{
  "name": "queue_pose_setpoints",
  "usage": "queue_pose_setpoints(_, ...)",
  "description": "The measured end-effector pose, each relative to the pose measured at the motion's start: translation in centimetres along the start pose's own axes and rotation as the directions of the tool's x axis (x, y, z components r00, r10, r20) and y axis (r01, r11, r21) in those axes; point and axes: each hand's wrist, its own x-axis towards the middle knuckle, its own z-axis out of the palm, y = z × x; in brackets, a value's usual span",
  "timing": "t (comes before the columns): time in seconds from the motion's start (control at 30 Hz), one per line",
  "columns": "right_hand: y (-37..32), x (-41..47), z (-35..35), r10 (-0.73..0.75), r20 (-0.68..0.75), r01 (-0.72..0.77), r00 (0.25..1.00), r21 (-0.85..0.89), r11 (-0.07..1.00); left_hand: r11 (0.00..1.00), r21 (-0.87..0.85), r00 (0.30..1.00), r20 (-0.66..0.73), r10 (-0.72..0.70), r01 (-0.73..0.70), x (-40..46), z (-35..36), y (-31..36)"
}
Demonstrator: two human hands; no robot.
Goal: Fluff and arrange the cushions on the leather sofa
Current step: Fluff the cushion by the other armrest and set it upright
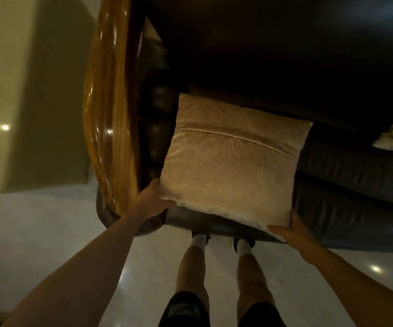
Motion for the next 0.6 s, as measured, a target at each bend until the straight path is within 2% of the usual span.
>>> queue_pose_setpoints(0.13, -0.2, -0.1, 0.0, -0.036, -0.093, 0.039, 0.995, 0.026, 0.999, 0.999, -0.039, 0.998, -0.059, -0.006, 0.003, -1.1, 1.1, 0.9)
queue_pose_setpoints(0.23, -1.1, -1.6, -1.0, -0.041, -0.152, 0.045, 0.987, 0.028, 0.999, 0.998, 0.061, 0.997, -0.072, 0.016, -0.012, -2.6, 2.6, 2.4)
queue_pose_setpoints(0.33, -1.2, -2.6, -2.2, -0.14, -0.194, 0.158, 0.971, 0.078, 0.984, 0.984, -0.178, 0.995, -0.098, 0.004, -0.021, -3.3, 4.2, 3.4)
queue_pose_setpoints(0.43, -1.1, -3.8, -3.8, -0.184, -0.247, 0.214, 0.951, 0.1, 0.972, 0.991, -0.133, 0.991, -0.132, -0.037, 0.02, -5.0, 5.0, 4.9)
queue_pose_setpoints(0.6, -1.2, -5.0, -7.1, -0.374, -0.297, 0.399, 0.879, 0.026, 0.917, 0.947, -0.268, 0.958, -0.266, 0.104, -0.177, -8.4, 4.6, 7.6)
